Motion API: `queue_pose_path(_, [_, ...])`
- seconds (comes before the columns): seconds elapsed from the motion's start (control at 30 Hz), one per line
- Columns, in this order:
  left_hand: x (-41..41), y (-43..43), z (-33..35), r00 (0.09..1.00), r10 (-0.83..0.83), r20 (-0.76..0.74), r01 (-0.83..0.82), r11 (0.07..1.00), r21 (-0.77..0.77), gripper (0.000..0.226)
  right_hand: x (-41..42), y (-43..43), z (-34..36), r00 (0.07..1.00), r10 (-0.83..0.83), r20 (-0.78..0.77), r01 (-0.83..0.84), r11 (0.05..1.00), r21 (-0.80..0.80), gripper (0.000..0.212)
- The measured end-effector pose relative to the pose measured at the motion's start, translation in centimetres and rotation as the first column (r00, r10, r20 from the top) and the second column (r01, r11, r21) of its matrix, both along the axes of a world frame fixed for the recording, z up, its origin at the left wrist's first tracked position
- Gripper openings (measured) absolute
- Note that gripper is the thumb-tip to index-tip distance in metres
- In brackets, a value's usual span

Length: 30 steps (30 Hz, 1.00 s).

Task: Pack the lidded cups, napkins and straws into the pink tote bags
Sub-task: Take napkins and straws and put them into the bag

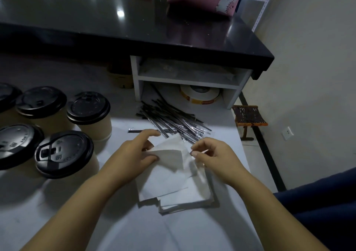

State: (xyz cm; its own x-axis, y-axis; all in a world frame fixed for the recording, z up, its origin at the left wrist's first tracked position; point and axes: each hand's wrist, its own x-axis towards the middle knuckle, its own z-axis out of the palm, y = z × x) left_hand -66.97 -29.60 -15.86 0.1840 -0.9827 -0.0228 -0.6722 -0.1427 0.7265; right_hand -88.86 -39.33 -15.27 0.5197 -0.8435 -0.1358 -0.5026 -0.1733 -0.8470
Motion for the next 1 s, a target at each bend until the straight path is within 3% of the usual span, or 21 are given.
queue_pose_path(0.13, [1.2,-0.2,-0.2,0.99,0.08,0.117,-0.093,0.99,0.105,0.046,3.1,-2.3,-0.4,0.97,-0.035,-0.242,-0.023,0.972,-0.235,0.002])
queue_pose_path(0.23, [1.7,-0.2,-0.4,0.978,0.126,0.167,-0.149,0.98,0.134,0.037,5.7,-3.5,-0.8,0.912,-0.012,-0.411,-0.135,0.935,-0.327,0.017])
queue_pose_path(0.47, [1.8,-0.3,-1.0,0.963,0.16,0.216,-0.192,0.972,0.134,0.021,9.2,-4.3,-1.9,0.737,0.031,-0.675,-0.334,0.885,-0.324,0.037])
queue_pose_path(0.57, [1.7,-0.3,-1.2,0.96,0.153,0.236,-0.187,0.974,0.129,0.018,9.4,-4.1,-1.9,0.725,0.024,-0.688,-0.336,0.885,-0.323,0.024])
queue_pose_path(0.8, [1.5,-0.1,-0.6,0.969,0.135,0.206,-0.162,0.979,0.122,0.015,8.5,-4.4,-2.1,0.686,0.027,-0.728,-0.391,0.856,-0.337,0.019])
queue_pose_path(1.0, [1.1,0.7,0.6,0.972,0.145,0.183,-0.162,0.984,0.079,0.011,7.0,-5.0,-0.6,0.805,0.023,-0.592,-0.329,0.848,-0.415,0.013])
